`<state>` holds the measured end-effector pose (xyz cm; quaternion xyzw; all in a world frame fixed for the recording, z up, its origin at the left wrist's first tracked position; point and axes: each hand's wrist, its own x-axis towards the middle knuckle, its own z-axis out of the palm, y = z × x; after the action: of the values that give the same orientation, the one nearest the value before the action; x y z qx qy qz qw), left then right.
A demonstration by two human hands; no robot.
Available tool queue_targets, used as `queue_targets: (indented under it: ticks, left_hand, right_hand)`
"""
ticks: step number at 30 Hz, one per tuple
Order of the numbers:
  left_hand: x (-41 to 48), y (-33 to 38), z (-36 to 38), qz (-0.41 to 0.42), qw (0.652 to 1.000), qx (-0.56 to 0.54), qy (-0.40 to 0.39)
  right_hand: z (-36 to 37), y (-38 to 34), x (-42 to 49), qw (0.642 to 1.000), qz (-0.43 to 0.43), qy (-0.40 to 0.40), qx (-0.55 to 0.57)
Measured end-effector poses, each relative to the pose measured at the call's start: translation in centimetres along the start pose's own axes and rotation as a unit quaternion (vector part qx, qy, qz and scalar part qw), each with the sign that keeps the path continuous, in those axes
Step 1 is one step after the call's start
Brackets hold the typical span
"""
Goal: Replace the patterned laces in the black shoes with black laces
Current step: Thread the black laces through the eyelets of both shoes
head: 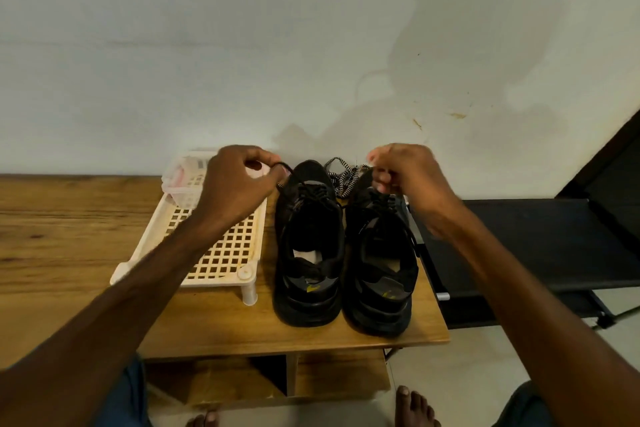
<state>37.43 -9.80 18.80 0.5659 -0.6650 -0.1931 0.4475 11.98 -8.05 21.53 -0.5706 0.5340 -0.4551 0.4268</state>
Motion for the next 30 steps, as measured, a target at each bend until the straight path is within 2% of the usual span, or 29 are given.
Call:
queue_targets:
  ticks: [1, 2, 4, 6, 10, 13, 14, 16, 18, 20, 21, 23, 25, 26, 28, 30]
  left_hand:
    - [0.2, 0.0, -0.2, -0.010, 1.000, -0.016, 0.017]
    - [0.3, 0.0, -0.3, -0.017, 0.999, -0.031, 0.026]
    - [0.3, 0.2, -0.2, -0.020, 0.998, -0.058, 0.017]
    - [0.1, 0.4, 0.1, -0.021, 0.997, -0.079, -0.001]
    - [-0.1, 0.4, 0.8, -0.021, 0.996, -0.076, -0.029]
    - [-0.1, 0.0, 1.0, -0.007, 0.998, -0.003, -0.058]
    - [-0.1, -0.2, 1.1, -0.004, 0.997, 0.027, -0.071]
    - [-0.1, -0.4, 1.1, -0.005, 0.992, 0.075, -0.103]
    - [-0.1, -0.6, 1.2, -0.011, 0.987, 0.091, -0.131]
    - [-0.1, -0.8, 1.3, -0.018, 0.986, 0.084, -0.144]
    - [-0.1, -0.7, 1.4, -0.022, 0.986, 0.073, -0.146]
    - [-0.1, -0.7, 1.5, -0.033, 0.989, 0.040, -0.142]
    - [-0.1, -0.6, 1.7, -0.043, 0.990, 0.009, -0.137]
    - [-0.1, -0.6, 1.8, -0.044, 0.990, 0.000, -0.136]
    - [-0.2, -0.6, 2.1, -0.042, 0.990, -0.009, -0.131]
    - [-0.2, -0.6, 2.4, -0.033, 0.991, -0.008, -0.132]
  right_hand:
    - [0.4, 0.5, 0.1, 0.987, -0.040, -0.012, -0.153]
    - [0.9, 1.0, 0.0, 0.957, -0.069, -0.043, -0.277]
    - [2.0, 1.7, -0.2, 0.906, -0.082, -0.111, -0.401]
    - [2.6, 2.1, 0.1, 0.886, -0.084, -0.127, -0.438]
    - [2.2, 1.6, 0.7, 0.904, -0.095, -0.074, -0.411]
    - [1.7, 0.7, 0.3, 0.941, -0.074, -0.023, -0.329]
    - [1.6, 0.3, 0.2, 0.964, -0.065, -0.002, -0.259]
    - [1.3, -0.6, 0.0, 0.999, -0.031, 0.014, -0.042]
    - [1.3, -1.3, -0.3, 0.987, 0.021, 0.010, 0.156]
    - [1.5, -0.9, -0.2, 0.977, 0.045, 0.022, 0.208]
    - [1.6, -0.6, -0.1, 0.985, 0.037, 0.030, 0.168]
    - [1.9, 0.2, 0.1, 0.997, -0.031, 0.028, -0.062]
    - [2.3, 0.9, 0.1, 0.949, -0.084, -0.027, -0.301]
    - [2.6, 1.2, 0.1, 0.922, -0.083, -0.059, -0.373]
    - [3.3, 2.0, 0.3, 0.886, -0.077, -0.091, -0.448]
    - [3.6, 2.4, 0.7, 0.883, -0.079, -0.083, -0.455]
